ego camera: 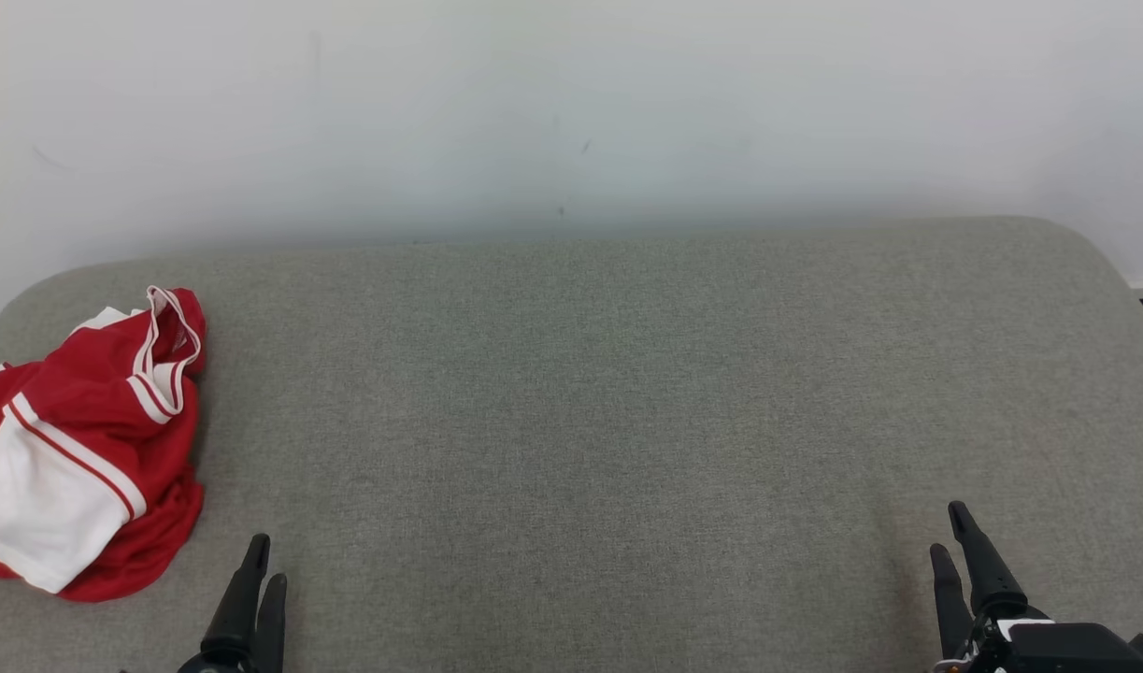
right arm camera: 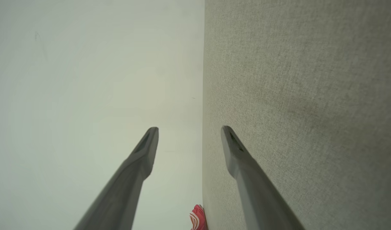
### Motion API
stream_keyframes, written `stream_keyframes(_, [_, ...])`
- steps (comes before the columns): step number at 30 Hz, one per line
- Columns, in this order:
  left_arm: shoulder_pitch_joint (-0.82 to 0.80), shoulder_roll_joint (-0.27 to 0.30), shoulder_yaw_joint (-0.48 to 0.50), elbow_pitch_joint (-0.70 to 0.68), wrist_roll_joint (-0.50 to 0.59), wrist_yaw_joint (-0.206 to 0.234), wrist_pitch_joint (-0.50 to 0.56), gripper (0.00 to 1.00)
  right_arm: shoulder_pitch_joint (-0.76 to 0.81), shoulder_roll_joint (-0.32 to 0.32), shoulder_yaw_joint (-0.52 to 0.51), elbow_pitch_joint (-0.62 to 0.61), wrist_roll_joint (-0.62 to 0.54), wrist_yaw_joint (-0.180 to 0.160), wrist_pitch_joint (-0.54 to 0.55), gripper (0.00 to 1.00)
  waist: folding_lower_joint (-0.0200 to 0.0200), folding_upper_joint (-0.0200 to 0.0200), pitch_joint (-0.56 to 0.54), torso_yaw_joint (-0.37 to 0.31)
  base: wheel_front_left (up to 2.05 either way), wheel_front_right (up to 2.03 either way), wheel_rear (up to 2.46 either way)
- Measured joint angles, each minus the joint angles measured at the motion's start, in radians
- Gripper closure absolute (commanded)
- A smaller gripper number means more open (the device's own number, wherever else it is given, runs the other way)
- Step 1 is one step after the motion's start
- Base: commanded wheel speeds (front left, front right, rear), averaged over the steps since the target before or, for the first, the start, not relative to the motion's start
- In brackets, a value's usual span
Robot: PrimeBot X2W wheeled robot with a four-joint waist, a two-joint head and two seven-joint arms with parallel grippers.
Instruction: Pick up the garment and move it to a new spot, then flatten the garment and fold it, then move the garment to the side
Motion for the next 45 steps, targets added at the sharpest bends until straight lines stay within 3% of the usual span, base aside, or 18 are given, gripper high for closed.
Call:
stream_keyframes(13, [0.009,0.001,-0.035,-0.002,0.089,0.011,-0.062,0.0,0.0,0.0,0.033,0.006,-0.122,0.0,-0.063,0.0,0.0,-0.0001,-0.018,-0.002,0.0,0.0,0.0])
stream_keyframes(35, [0.03,0.003,-0.103,-0.022,0.5,0.086,-0.149,0.0,0.007,0.0,0.06,0.005,-0.612,0.0,-0.148,0.0,0.0001,-0.0001,-0.045,-0.004,0.0,0.0,0.0])
stream_keyframes(45, [0.038,0.004,-0.125,-0.021,0.662,0.102,-0.184,0.0,0.016,0.0,0.076,0.012,-0.783,0.0,-0.183,0.0,0.0,0.0,-0.057,-0.006,0.0,0.0,0.0])
